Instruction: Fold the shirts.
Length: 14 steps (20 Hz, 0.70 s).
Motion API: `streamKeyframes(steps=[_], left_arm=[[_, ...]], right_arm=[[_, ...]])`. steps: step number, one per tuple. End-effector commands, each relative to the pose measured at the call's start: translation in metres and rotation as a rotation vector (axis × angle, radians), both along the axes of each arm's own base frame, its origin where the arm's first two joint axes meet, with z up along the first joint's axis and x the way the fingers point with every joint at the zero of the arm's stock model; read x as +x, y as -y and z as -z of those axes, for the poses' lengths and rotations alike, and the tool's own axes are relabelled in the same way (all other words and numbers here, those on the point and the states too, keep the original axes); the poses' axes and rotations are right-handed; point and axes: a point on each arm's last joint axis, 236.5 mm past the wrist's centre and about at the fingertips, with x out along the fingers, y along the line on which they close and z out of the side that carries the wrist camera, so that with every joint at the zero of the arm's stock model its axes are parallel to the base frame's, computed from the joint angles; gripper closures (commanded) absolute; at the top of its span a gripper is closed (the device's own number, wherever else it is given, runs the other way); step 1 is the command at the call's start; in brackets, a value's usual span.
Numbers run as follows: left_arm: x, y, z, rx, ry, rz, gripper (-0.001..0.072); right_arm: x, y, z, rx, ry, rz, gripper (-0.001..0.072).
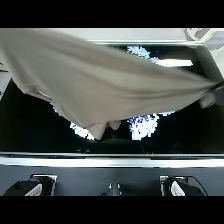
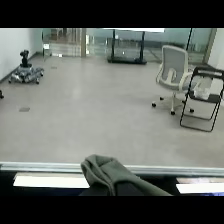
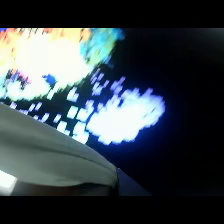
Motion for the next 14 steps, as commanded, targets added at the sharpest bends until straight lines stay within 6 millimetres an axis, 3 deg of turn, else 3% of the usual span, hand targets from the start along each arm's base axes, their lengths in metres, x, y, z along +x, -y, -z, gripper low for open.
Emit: streamKeyframes(steps=[1, 4, 7, 8, 10, 12, 13, 14], left_arm=[[0.080, 0.017, 0.072, -0.038, -0.161, 0.043, 0.0675], [0.159, 0.057, 0.160, -0.109, -0.309, 0.137, 0.0675], [0.210, 0.090, 0.286, -0.062, -0.529, 0.180, 0.0675], [0.214, 0.101, 0.329, -0.066, -0.624, 0.197, 0.0674], [0.199, 0.120, 0.414, -0.069, -0.865, 0.235, 0.0673], [0.170, 0.132, 0.469, -0.066, -1.076, 0.270, 0.0632], [0.153, 0.130, 0.485, -0.072, -1.172, 0.264, 0.0440], [0.141, 0.124, 0.489, -0.093, -1.240, 0.241, 0.0128]], right_arm=[[-0.008, -0.018, 0.108, 0.027, -0.275, -0.050, 0.0694], [0.033, -0.029, 0.163, -0.021, -0.279, -0.060, 0.0693], [0.077, -0.026, 0.190, 0.001, -0.225, 0.019, 0.0693], [0.083, -0.025, 0.199, 0.011, -0.235, 0.041, 0.0693], [0.081, -0.026, 0.221, 0.030, -0.300, 0.055, 0.0692], [0.073, -0.030, 0.236, 0.042, -0.371, 0.048, 0.0692], [0.071, -0.030, 0.239, 0.040, -0.386, 0.043, 0.0692], [0.070, -0.030, 0.240, 0.032, -0.390, 0.024, 0.0692]])
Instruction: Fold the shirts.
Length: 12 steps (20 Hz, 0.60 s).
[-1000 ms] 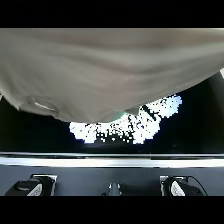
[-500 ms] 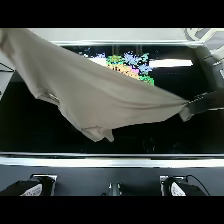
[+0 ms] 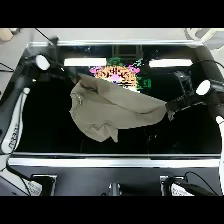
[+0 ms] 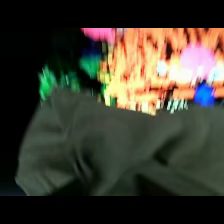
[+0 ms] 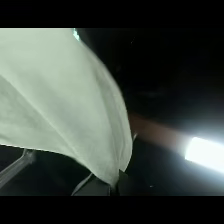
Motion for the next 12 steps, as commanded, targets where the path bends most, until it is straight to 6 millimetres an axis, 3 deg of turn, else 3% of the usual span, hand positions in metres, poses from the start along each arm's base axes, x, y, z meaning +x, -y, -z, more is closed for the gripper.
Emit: streamKeyframes(steps=[1, 3, 4, 6, 8, 10, 12], left_arm=[[-0.059, -0.007, 0.060, 0.018, -0.355, 0.024, 0.0016], [-0.088, -0.039, 0.046, 0.055, -0.439, 0.090, 0.0018], [-0.103, -0.053, 0.038, 0.049, -0.481, 0.091, 0.0053], [-0.142, -0.059, 0.031, -0.065, -0.544, 0.082, 0.0067], [-0.184, -0.048, 0.049, -0.185, -0.578, 0.031, 0.0067], [-0.232, -0.035, 0.087, -0.255, -0.607, -0.049, 0.0067], [-0.258, -0.019, 0.114, -0.340, -0.611, -0.131, 0.0087]], right_arm=[[-0.003, -0.002, 0.016, -0.002, -0.044, -0.032, 0.0692], [-0.010, -0.001, 0.018, -0.019, -0.072, -0.070, 0.0692], [-0.016, 0.001, 0.019, -0.024, -0.094, -0.077, 0.0692], [-0.023, 0.000, 0.020, -0.021, -0.126, -0.082, 0.0691], [-0.024, 0.000, 0.020, -0.020, -0.130, -0.083, 0.0692], [-0.024, 0.000, 0.020, -0.020, -0.128, -0.082, 0.0692], [-0.024, 0.000, 0.020, -0.020, -0.128, -0.082, 0.0692]])
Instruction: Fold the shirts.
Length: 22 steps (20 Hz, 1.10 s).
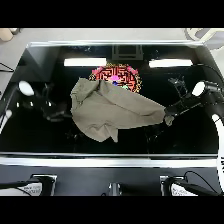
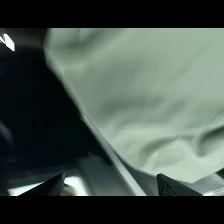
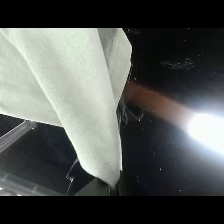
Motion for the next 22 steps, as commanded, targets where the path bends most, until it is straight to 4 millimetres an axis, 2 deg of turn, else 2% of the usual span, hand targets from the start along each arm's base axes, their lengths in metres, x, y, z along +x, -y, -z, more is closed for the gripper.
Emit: streamKeyframes(steps=[1, 4, 7, 8, 9, 10, 11, 12, 13, 14, 15, 16, 17, 18, 19, 20, 21, 22], left_arm=[[-0.047, 0.029, 0.040, -0.139, -0.013, -0.179, 0.0129], [-0.046, 0.061, 0.047, -0.218, 0.005, -0.200, 0.0129], [-0.043, 0.082, 0.059, -0.194, 0.035, -0.172, 0.0129], [-0.040, 0.089, 0.063, -0.203, 0.039, -0.192, 0.0152], [-0.033, 0.095, 0.063, -0.222, 0.045, -0.226, 0.0223], [-0.023, 0.099, 0.063, -0.236, 0.065, -0.270, 0.0262], [-0.015, 0.099, 0.062, -0.239, 0.091, -0.299, 0.0348], [-0.008, 0.097, 0.059, -0.239, 0.110, -0.314, 0.0468], [-0.002, 0.096, 0.054, -0.246, 0.122, -0.317, 0.0634], [0.005, 0.096, 0.042, -0.261, 0.154, -0.286, 0.0674], [0.016, 0.097, 0.018, -0.282, 0.239, -0.215, 0.0675], [0.032, 0.098, -0.019, -0.297, 0.378, -0.126, 0.0675], [0.049, 0.095, -0.071, -0.302, 0.563, -0.040, 0.0675], [0.065, 0.087, -0.145, -0.292, 0.796, 0.024, 0.0675], [0.075, 0.070, -0.234, -0.280, 1.026, -0.004, 0.0676], [0.075, 0.044, -0.325, -0.261, 1.251, -0.081, 0.0675], [0.056, 0.009, -0.425, -0.247, 1.491, -0.204, 0.0676], [0.022, -0.022, -0.507, -0.242, 1.693, -0.318, 0.0676]], right_arm=[[-0.003, 0.000, 0.001, -0.002, -0.011, -0.006, 0.0692], [-0.003, 0.000, 0.001, -0.002, -0.013, -0.006, 0.0692], [-0.003, 0.000, 0.001, -0.002, -0.013, -0.006, 0.0692], [-0.003, 0.000, 0.001, -0.002, -0.013, -0.006, 0.0692], [-0.003, 0.000, 0.001, -0.001, -0.013, -0.006, 0.0692], [-0.003, -0.001, 0.001, 0.001, -0.013, -0.006, 0.0692], [-0.003, -0.001, 0.000, 0.004, -0.013, -0.005, 0.0691], [-0.003, -0.002, 0.000, 0.007, -0.011, -0.005, 0.0690], [-0.003, -0.002, -0.003, 0.005, -0.004, -0.006, 0.0690], [-0.002, -0.001, -0.010, 0.003, 0.015, -0.005, 0.0690], [0.001, -0.001, -0.020, -0.003, 0.045, -0.006, 0.0690], [0.007, 0.001, -0.039, -0.013, 0.099, -0.007, 0.0691], [0.018, 0.002, -0.065, -0.021, 0.180, -0.005, 0.0691], [0.032, 0.004, -0.106, -0.033, 0.304, -0.001, 0.0692], [0.044, 0.006, -0.154, -0.047, 0.445, 0.004, 0.0692], [0.051, 0.009, -0.217, -0.073, 0.620, 0.011, 0.0692], [0.049, 0.014, -0.281, -0.107, 0.787, 0.020, 0.0692], [0.034, 0.018, -0.348, -0.146, 0.959, 0.031, 0.0692]])
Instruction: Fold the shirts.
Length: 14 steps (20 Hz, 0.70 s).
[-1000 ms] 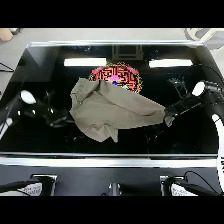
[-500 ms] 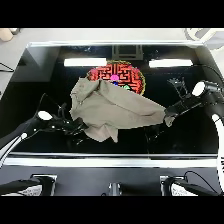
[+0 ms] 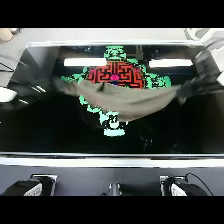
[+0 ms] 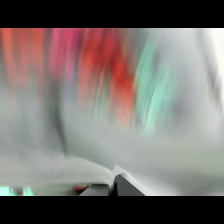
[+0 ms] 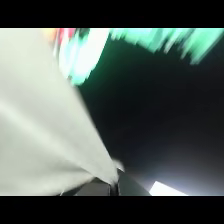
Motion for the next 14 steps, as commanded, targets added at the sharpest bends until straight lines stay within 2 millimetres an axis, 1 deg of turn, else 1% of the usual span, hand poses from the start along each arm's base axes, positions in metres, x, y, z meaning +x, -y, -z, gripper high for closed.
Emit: streamKeyframes(steps=[1, 2, 3, 4, 5, 6, 7, 8, 10, 12, 13, 14], left_arm=[[-0.111, -0.091, -0.293, -0.088, 0.728, -0.335, 0.0676], [-0.154, -0.099, -0.336, -0.108, 0.840, -0.369, 0.0676], [-0.188, -0.098, -0.361, -0.127, 0.905, -0.370, 0.0676], [-0.214, -0.091, -0.376, -0.151, 0.942, -0.349, 0.0676], [-0.234, -0.086, -0.384, -0.157, 0.969, -0.335, 0.0676], [-0.247, -0.084, -0.389, -0.156, 0.995, -0.334, 0.0676], [-0.255, -0.083, -0.390, -0.139, 1.010, -0.341, 0.0676], [-0.258, -0.083, -0.388, -0.104, 1.014, -0.349, 0.0676], [-0.249, -0.082, -0.374, 0.005, 0.984, -0.366, 0.0676], [-0.230, -0.088, -0.359, 0.052, 0.913, -0.387, 0.0676], [-0.219, -0.090, -0.350, 0.070, 0.872, -0.392, 0.0676], [-0.204, -0.092, -0.336, 0.101, 0.809, -0.392, 0.0676]], right_arm=[[-0.040, 0.011, -0.208, -0.096, 0.546, 0.045, 0.0692], [-0.069, 0.010, -0.248, -0.105, 0.648, 0.050, 0.0692], [-0.097, 0.007, -0.277, -0.109, 0.723, 0.050, 0.0692], [-0.125, 0.004, -0.297, -0.113, 0.788, 0.052, 0.0692], [-0.148, 0.002, -0.310, -0.117, 0.832, 0.053, 0.0693], [-0.167, 0.001, -0.320, -0.123, 0.871, 0.057, 0.0693], [-0.180, 0.000, -0.326, -0.125, 0.897, 0.057, 0.0693], [-0.190, -0.001, -0.330, -0.126, 0.913, 0.058, 0.0692], [-0.196, 0.001, -0.325, -0.135, 0.895, 0.063, 0.0692], [-0.190, 0.005, -0.308, -0.146, 0.819, 0.071, 0.0692], [-0.183, 0.006, -0.294, -0.147, 0.762, 0.070, 0.0692], [-0.175, 0.007, -0.278, -0.144, 0.694, 0.066, 0.0692]])
